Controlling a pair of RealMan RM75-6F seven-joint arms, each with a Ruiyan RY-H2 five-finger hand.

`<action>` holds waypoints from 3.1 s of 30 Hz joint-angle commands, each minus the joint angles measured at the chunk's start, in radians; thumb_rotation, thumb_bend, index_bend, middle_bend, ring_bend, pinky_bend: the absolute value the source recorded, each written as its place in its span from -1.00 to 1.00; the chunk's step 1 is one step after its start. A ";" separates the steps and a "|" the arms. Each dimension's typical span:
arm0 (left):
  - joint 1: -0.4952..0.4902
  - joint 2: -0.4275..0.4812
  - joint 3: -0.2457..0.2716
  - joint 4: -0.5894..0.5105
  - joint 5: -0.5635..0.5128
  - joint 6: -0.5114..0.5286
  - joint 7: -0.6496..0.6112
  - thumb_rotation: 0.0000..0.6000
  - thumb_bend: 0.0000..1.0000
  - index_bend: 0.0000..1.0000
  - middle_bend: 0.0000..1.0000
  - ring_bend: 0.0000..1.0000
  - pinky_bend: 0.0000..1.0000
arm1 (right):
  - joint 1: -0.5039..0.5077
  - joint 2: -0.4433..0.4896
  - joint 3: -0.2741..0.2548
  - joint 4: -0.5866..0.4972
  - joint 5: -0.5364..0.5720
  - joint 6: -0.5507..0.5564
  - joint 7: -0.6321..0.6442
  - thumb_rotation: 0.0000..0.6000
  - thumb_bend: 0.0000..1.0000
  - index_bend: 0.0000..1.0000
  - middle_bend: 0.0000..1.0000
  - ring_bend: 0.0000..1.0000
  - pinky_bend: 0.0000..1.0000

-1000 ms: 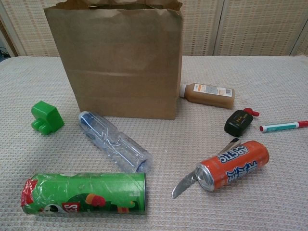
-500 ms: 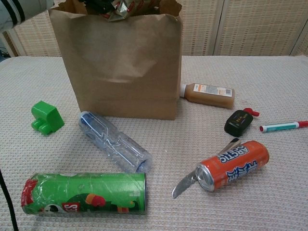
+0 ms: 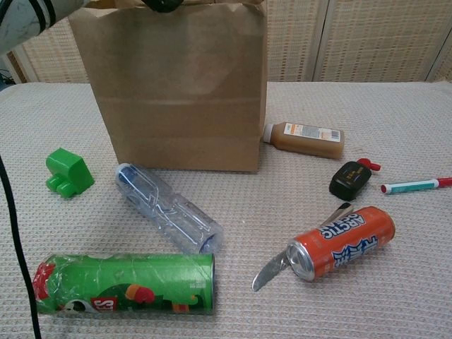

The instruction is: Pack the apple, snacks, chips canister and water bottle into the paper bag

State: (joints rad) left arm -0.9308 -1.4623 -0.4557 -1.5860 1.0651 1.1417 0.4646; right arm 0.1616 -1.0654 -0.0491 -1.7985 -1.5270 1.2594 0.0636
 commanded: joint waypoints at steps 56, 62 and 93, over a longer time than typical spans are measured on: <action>0.263 0.081 0.428 0.223 0.329 -0.292 -0.147 1.00 -0.25 -1.00 -1.00 -1.00 -0.82 | 0.008 0.007 -0.006 -0.018 0.025 -0.036 -0.008 1.00 -1.00 -1.00 -1.00 -1.00 -1.00; 0.244 0.022 0.422 0.333 0.281 -0.333 -0.115 1.00 -0.18 -1.00 -1.00 -1.00 -0.73 | 0.009 0.009 -0.006 -0.021 0.032 -0.042 -0.007 1.00 -1.00 -1.00 -1.00 -1.00 -1.00; 0.446 0.127 -0.041 0.057 -0.134 0.199 -0.328 1.00 0.28 0.51 0.42 0.31 0.51 | 0.000 -0.002 -0.006 -0.011 0.014 -0.016 -0.013 1.00 -1.00 -1.00 -1.00 -1.00 -1.00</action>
State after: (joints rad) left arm -0.5119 -1.3837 -0.3595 -1.3733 1.0611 1.2794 0.1924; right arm 0.1619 -1.0672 -0.0550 -1.8099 -1.5121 1.2426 0.0504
